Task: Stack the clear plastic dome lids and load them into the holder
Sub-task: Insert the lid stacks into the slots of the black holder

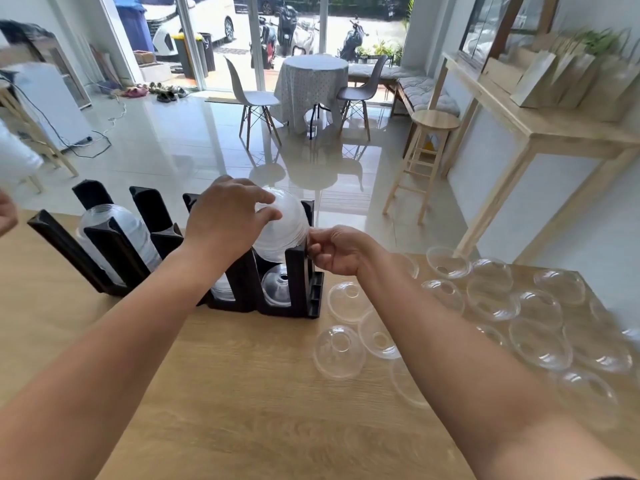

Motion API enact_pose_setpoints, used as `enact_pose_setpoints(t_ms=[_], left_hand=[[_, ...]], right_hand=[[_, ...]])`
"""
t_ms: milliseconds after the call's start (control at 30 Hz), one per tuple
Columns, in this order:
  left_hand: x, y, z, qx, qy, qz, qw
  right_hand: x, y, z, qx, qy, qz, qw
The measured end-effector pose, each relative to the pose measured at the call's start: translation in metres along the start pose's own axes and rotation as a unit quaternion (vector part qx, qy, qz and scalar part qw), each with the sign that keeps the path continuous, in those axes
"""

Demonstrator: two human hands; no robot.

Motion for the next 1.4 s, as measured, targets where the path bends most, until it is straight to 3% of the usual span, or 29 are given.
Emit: enact_pose_setpoints(t_ms=[233, 700, 933, 1200, 1300, 1400], left_hand=[[-0.007, 0.013, 0.038, 0.102, 0.125, 0.013, 0.987], [-0.003, 0.019, 0.088, 0.212, 0.195, -0.004, 0.958], [0.002, 0.019, 0.09, 0.194, 0.182, -0.01, 0.964], [-0.006, 0.013, 0.075, 0.184, 0.156, -0.006, 0.97], [-0.011, 0.007, 0.042, 0.121, 0.117, -0.018, 0.986], [-0.03, -0.019, 0.002, -0.014, 0.0, -0.003, 1.0]], right_hand=[[-0.039, 0.014, -0.025, -0.044, 0.036, 0.046, 0.997], [-0.085, 0.018, -0.045, -0.151, 0.008, 0.144, 0.978], [-0.076, 0.01, -0.051, -0.258, -0.054, 0.097, 0.96], [-0.06, -0.012, -0.052, -0.253, -0.136, 0.047, 0.957], [-0.036, -0.046, -0.049, -0.232, -0.195, -0.015, 0.953], [-0.018, -0.098, -0.05, -0.248, -0.272, -0.074, 0.927]])
Point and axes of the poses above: each hand's wrist, its own y-axis towards the middle knuckle, its own z-axis out of the palm, x = y × z, the point moved 6 cm from there along y, towards the middle knuckle, and after that the axes turned 13 degrees about x, right-handed, at the moved point
